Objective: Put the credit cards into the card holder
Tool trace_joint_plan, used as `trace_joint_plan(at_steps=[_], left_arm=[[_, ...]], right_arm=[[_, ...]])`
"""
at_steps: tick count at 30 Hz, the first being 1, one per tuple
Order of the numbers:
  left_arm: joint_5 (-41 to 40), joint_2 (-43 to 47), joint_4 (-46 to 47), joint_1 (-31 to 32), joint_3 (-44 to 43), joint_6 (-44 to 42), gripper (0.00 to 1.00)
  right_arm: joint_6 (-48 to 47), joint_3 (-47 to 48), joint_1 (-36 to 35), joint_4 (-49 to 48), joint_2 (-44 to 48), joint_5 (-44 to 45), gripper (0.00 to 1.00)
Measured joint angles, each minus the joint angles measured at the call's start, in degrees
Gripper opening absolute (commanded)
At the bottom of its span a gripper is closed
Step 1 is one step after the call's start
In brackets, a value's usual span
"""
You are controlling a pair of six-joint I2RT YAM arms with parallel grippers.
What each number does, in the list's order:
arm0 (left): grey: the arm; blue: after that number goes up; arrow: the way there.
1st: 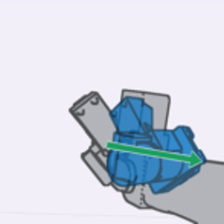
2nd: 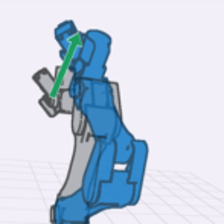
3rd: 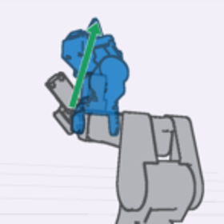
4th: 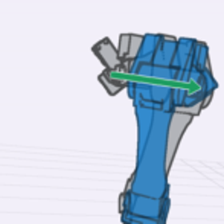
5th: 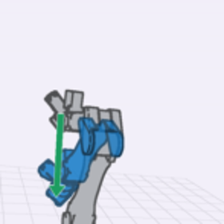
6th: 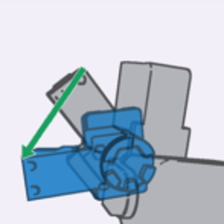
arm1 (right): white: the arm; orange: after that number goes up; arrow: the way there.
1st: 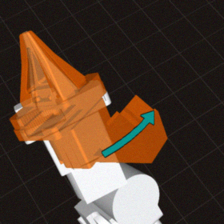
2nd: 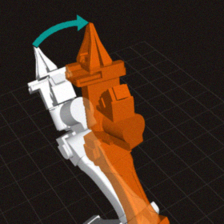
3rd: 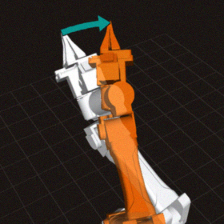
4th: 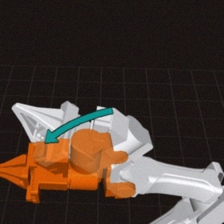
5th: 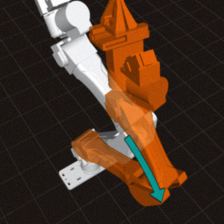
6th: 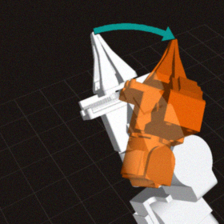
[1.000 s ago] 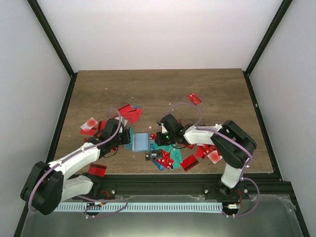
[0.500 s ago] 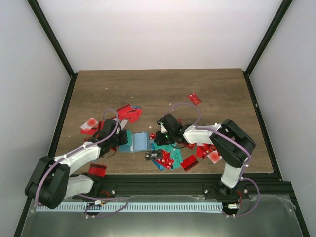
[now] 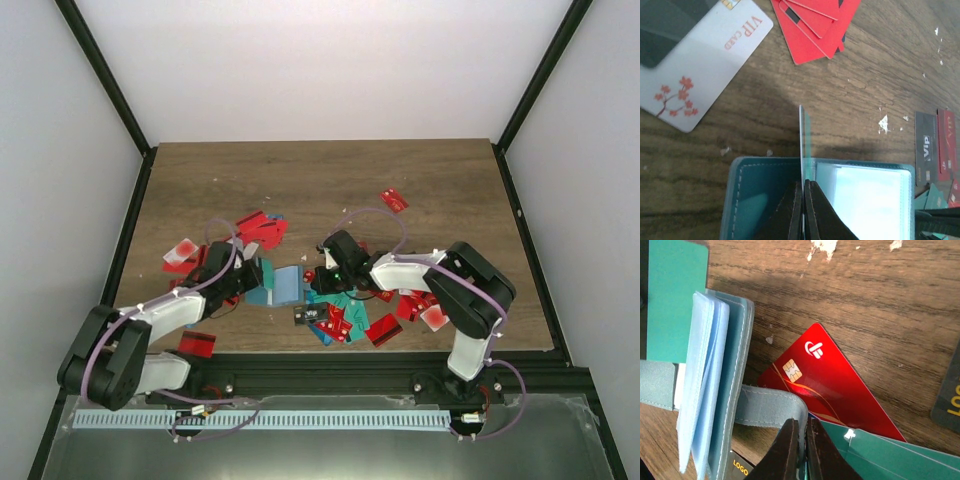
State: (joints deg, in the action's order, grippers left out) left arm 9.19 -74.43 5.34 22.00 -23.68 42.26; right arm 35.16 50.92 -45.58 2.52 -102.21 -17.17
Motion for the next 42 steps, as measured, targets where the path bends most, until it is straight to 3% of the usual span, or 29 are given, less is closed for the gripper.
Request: trace_joint_plan(at_steps=[3, 9, 13, 26, 34, 42], left_arm=[[0.3, 3.1, -0.2, 0.0, 2.0, 1.0, 0.04], [0.4, 8.8, -1.2, 0.0, 3.9, 1.0, 0.04], [1.1, 8.9, -1.6, 0.0, 3.9, 0.3, 0.04], [3.1, 10.0, -1.6, 0.0, 3.9, -0.9, 0.04], [3.1, 10.1, -1.6, 0.1, 4.1, -1.1, 0.04], [3.1, 11.5, -2.6, 0.1, 4.2, -1.2, 0.04]], right_arm=[[0.0, 0.2, 0.0, 0.0, -0.2, 0.0, 0.01], [-0.1, 0.9, 0.0, 0.4, -0.5, -0.4, 0.22], [-1.0, 1.5, 0.0, 1.9, 0.1, -0.8, 0.26], [-1.5, 3.8, -0.3, -0.9, 6.5, -9.9, 0.25], [-0.8, 6.8, -2.0, -3.3, 0.2, -12.6, 0.22], [-1.3, 7.5, -2.3, -1.7, -4.7, -7.6, 0.20]])
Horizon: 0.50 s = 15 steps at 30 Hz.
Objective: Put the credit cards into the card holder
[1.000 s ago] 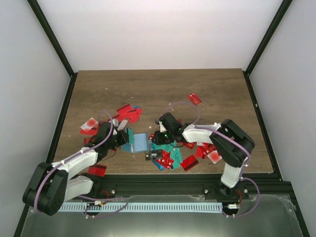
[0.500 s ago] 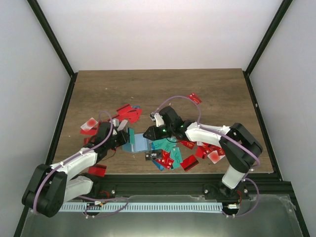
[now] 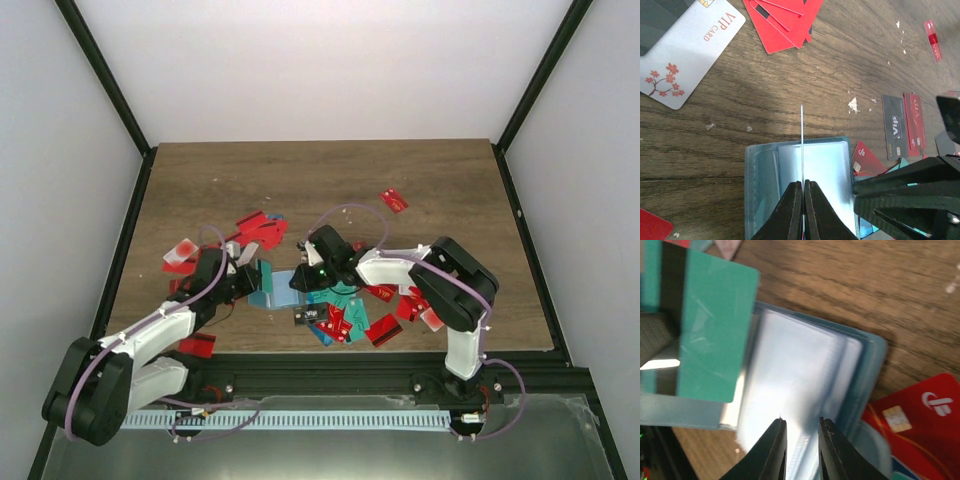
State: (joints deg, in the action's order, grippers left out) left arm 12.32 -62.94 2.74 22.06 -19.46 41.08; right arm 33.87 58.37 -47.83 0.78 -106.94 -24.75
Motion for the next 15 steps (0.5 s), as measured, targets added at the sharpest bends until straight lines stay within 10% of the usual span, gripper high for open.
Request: trace_joint_plan(at_steps=[15], left_arm=[[0.2, -0.6, 2.1, 0.0, 2.8, 3.1, 0.04]], right_arm=[[1.0, -2.1, 0.0, -3.2, -1.4, 2.7, 0.12]])
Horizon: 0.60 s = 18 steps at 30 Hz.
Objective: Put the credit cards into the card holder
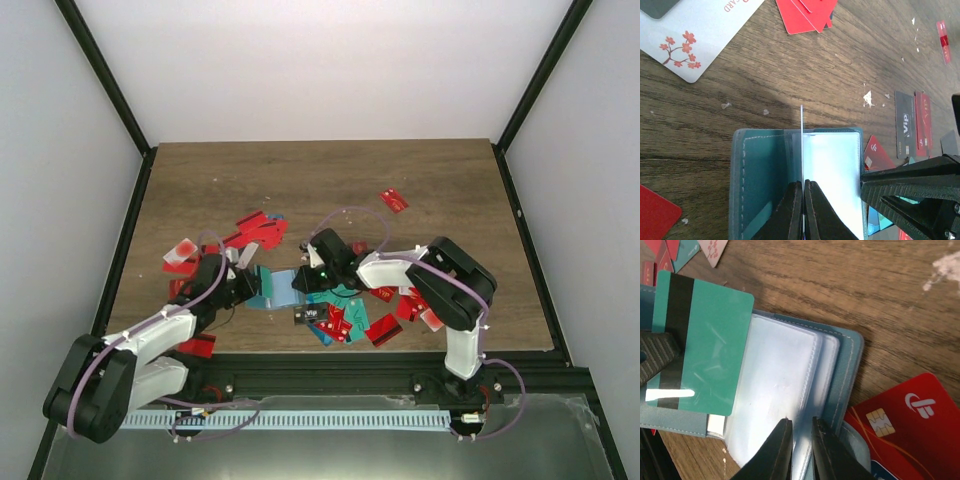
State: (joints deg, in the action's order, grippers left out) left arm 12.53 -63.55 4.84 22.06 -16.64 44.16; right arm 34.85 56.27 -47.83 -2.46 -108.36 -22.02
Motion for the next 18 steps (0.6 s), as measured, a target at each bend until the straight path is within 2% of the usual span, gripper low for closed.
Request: trace_joint_plan(at_steps=[5, 18], left_arm=[[0.0, 0.0, 1.8, 0.0, 0.8, 1.8, 0.04], [0.4, 0.0, 6.3, 0.0, 3.4, 5.0, 0.04]], right_arm=[[0.9, -1.4, 0.0, -1.7, 0.3, 0.7, 0.03], [1.7, -2.4, 0.1, -3.5, 0.4, 0.7, 0.01]])
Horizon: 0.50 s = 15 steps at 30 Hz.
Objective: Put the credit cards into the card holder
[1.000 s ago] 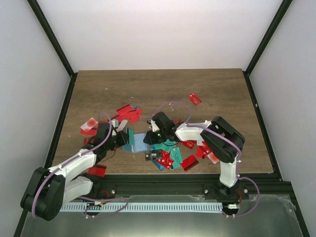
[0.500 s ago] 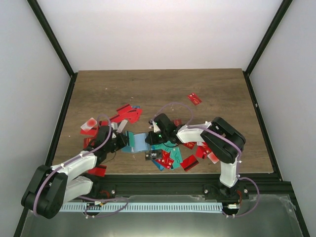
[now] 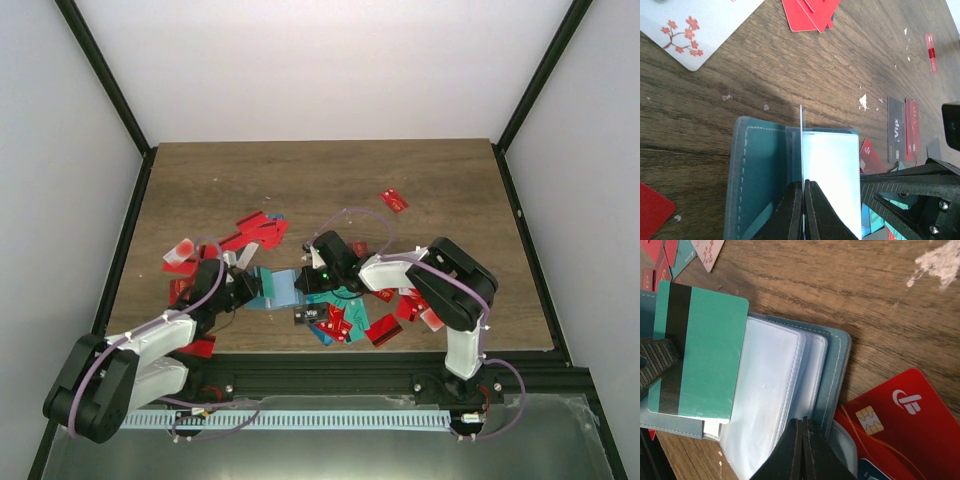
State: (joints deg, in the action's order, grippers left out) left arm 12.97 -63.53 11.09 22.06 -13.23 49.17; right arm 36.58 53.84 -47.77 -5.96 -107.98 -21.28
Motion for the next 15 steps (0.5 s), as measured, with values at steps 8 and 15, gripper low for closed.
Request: trace_joint_plan(at_steps=[8, 15], left_arm=[[1.1, 0.0, 2.6, 0.0, 1.4, 0.4, 0.04], [1.7, 0.1, 4.3, 0.0, 2.7, 1.2, 0.04]], right_arm=[[0.2, 0.0, 0.0, -0.1, 0.0, -0.1, 0.01], [0.2, 0.0, 0.0, -0.1, 0.0, -0.1, 0.01]])
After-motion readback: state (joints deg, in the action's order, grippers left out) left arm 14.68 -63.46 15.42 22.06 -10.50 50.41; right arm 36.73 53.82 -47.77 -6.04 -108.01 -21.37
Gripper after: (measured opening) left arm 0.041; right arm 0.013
